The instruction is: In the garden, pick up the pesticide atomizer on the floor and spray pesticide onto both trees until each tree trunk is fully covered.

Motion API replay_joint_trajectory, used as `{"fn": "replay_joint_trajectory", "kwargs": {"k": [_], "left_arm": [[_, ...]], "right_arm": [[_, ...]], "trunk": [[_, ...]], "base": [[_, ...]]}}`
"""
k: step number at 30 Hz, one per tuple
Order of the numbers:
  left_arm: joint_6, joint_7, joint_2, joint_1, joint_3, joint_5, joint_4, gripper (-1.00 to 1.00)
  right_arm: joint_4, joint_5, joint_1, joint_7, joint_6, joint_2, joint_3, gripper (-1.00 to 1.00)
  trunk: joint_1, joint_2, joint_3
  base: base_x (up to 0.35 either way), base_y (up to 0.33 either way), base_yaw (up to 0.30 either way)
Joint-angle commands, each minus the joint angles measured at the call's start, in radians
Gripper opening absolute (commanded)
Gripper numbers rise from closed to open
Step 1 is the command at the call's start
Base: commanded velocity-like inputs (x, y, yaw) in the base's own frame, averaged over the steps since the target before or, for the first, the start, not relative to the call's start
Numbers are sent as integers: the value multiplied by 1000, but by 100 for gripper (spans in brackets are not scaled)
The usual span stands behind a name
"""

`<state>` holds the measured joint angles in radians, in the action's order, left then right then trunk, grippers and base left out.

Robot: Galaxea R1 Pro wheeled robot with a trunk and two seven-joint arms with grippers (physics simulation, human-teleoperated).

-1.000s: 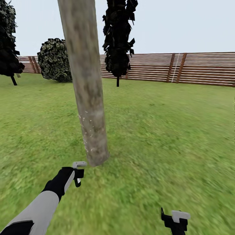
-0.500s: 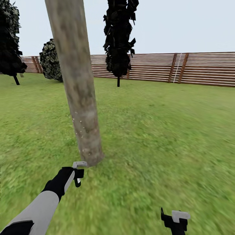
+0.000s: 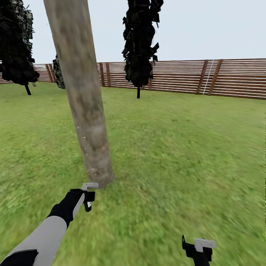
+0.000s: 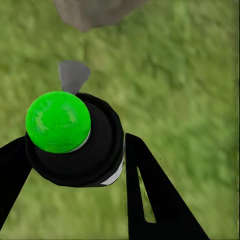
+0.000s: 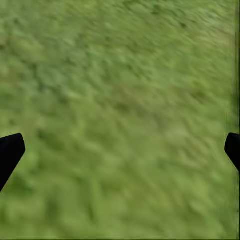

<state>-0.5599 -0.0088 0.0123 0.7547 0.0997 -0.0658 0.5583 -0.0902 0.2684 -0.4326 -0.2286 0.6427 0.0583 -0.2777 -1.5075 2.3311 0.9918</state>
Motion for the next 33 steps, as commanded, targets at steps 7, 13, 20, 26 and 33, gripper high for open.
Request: {"fn": "replay_joint_trajectory", "kwargs": {"k": [7,13,20,26,33], "left_arm": [[0,0,0,0,0,0,0,-100],[0,0,0,0,0,0,0,-100],[0,0,0,0,0,0,0,-100],[0,0,0,0,0,0,0,-100],[0,0,0,0,0,0,0,-100]], "right_arm": [[0,0,0,0,0,-1,0,100],[0,0,0,0,0,-2,0,100],[0,0,0,0,0,-1,0,100],[0,0,0,0,0,-1,0,100],[0,0,0,0,0,-1,0,100]], "trunk": [[0,0,0],[0,0,0],[0,0,0],[0,0,0],[0,0,0]], "base": [[68,-275,67],[96,-275,270],[96,-275,278],[96,-275,106],[96,-275,23]]}}
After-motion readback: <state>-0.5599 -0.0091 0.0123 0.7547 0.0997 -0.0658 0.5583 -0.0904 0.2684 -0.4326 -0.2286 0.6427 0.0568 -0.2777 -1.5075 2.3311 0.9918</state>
